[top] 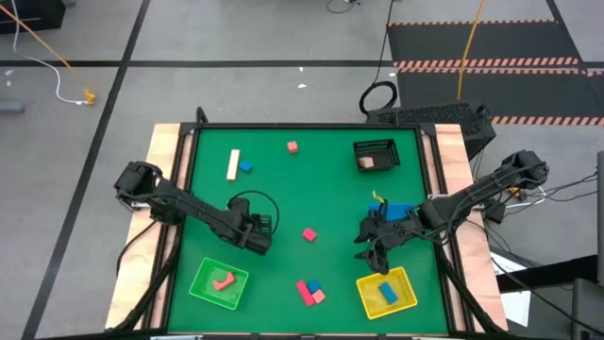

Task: Sort & place blocks by color
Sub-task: Put the brown block into the black bin

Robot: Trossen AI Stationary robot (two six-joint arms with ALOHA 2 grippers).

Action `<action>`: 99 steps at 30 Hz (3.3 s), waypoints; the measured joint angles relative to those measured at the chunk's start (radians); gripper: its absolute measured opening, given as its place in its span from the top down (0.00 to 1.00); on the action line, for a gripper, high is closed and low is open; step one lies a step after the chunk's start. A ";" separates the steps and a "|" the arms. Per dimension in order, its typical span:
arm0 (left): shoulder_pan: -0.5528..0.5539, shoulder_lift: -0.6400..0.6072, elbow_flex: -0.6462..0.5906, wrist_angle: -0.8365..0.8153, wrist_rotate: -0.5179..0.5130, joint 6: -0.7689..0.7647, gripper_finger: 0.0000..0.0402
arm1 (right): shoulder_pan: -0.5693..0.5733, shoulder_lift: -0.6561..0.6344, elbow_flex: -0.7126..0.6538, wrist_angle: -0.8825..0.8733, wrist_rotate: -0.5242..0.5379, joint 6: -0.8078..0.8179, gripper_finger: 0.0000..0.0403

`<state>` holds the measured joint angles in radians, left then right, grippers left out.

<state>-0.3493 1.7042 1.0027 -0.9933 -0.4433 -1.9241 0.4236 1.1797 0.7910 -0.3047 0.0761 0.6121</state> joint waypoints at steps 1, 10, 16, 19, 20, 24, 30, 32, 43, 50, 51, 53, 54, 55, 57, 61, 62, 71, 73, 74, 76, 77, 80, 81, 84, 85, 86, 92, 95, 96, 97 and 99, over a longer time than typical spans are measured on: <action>-0.001 0.008 0.000 0.001 0.006 -0.001 0.54 | 0.000 0.000 0.000 0.000 0.000 0.000 0.47; -0.001 0.111 0.001 0.007 0.083 -0.024 0.54 | 0.000 0.000 0.000 -0.001 0.000 -0.015 0.47; 0.002 0.136 0.005 0.001 0.072 0.027 0.54 | 0.000 0.000 0.000 0.000 0.002 -0.015 0.47; 0.001 0.128 0.004 0.002 0.066 0.091 0.59 | 0.000 0.000 0.000 0.000 0.004 -0.015 0.47; 0.001 0.125 0.003 0.003 0.064 0.114 0.62 | 0.000 0.000 0.000 0.000 0.005 -0.015 0.47; 0.001 0.124 0.003 0.003 0.050 0.216 0.67 | 0.001 0.000 0.000 0.013 0.059 -0.004 0.47; 0.004 0.096 -0.004 0.064 0.046 0.462 0.67 | -0.019 0.000 0.000 0.058 0.257 0.117 0.47; 0.003 0.074 -0.003 0.141 0.031 0.543 0.67 | -0.042 0.000 0.000 0.055 0.314 0.207 0.47; -0.006 -0.052 0.000 0.692 -0.115 1.366 0.67 | -0.207 0.090 0.000 0.270 0.110 0.402 0.47; -0.007 -0.054 0.001 0.943 -0.102 1.663 0.67 | -0.287 0.201 -0.001 0.464 -0.084 0.505 0.47; -0.006 -0.054 0.001 0.945 -0.102 1.672 0.67 | -0.292 0.213 0.000 0.487 -0.090 0.520 0.47; -0.003 -0.054 0.001 0.944 -0.100 1.681 0.67 | -0.299 0.235 -0.001 0.519 -0.089 0.532 0.47; 0.000 -0.054 0.001 0.939 -0.100 1.681 0.67 | -0.302 0.248 -0.001 0.566 -0.090 0.535 0.47; 0.003 -0.054 0.001 0.936 -0.100 1.681 0.67 | -0.303 0.259 0.001 0.601 -0.094 0.541 0.47; 0.010 -0.054 0.000 0.942 -0.100 1.686 0.67 | -0.306 0.283 0.000 0.661 -0.108 0.555 0.47; 0.028 -0.054 0.000 0.965 -0.099 1.712 0.67 | -0.314 0.337 0.000 0.744 -0.107 0.600 0.47; 0.033 -0.054 0.000 0.964 -0.100 1.717 0.67 | -0.319 0.349 0.000 0.758 -0.107 0.609 0.47; 0.048 -0.054 0.000 0.984 -0.103 1.767 0.67 | -0.342 0.350 0.000 0.771 -0.105 0.553 0.57; 0.048 -0.054 0.000 0.995 -0.104 1.787 0.67 | -0.352 0.353 0.000 0.770 -0.105 0.546 0.64; 0.048 -0.054 0.000 1.000 -0.103 1.793 0.67 | -0.356 0.354 0.000 0.771 -0.105 0.538 0.69; 0.049 -0.054 0.000 1.005 -0.103 1.800 0.67 | -0.365 0.355 0.000 0.771 -0.105 0.514 0.78; 0.050 -0.054 0.000 1.005 -0.108 1.807 0.67 | -0.368 0.354 0.000 0.769 -0.105 0.504 0.82; 0.054 -0.054 0.000 1.001 -0.126 1.825 0.65 | -0.378 0.355 0.000 0.768 -0.104 0.472 0.89; 0.054 -0.054 0.000 1.002 -0.130 1.823 0.63 | -0.379 0.355 0.000 0.771 -0.104 0.455 0.89; 0.054 -0.054 0.001 1.008 -0.134 1.813 0.54 | -0.385 0.354 0.000 0.765 -0.108 0.415 0.89; 0.053 -0.054 0.001 1.008 -0.134 1.814 0.52 | -0.387 0.354 0.000 0.759 -0.114 0.411 0.89; 0.053 -0.054 0.001 1.009 -0.134 1.814 0.50 | -0.393 0.354 0.000 0.750 -0.131 0.410 0.89; 0.053 -0.056 0.001 1.008 -0.139 1.824 0.42 | -0.453 0.322 0.000 0.562 -0.156 0.368 0.89; 0.053 -0.068 0.002 0.995 -0.143 1.865 0.42 | -0.498 0.275 0.000 0.432 -0.156 0.336 0.89; 0.053 -0.071 0.002 0.988 -0.152 1.873 0.42 | -0.512 0.253 0.000 0.389 -0.156 0.324 0.89; 0.053 -0.076 0.002 0.974 -0.164 1.878 0.42 | -0.526 0.230 0.000 0.361 -0.154 0.310 0.89; 0.055 -0.089 0.002 0.937 -0.192 1.879 0.43 | -0.554 0.175 0.000 0.308 -0.152 0.285 0.89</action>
<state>-0.2948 1.6153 1.0042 -0.0561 -0.6355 -0.0452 -0.1300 1.3548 0.7910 0.0032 -0.0761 0.8967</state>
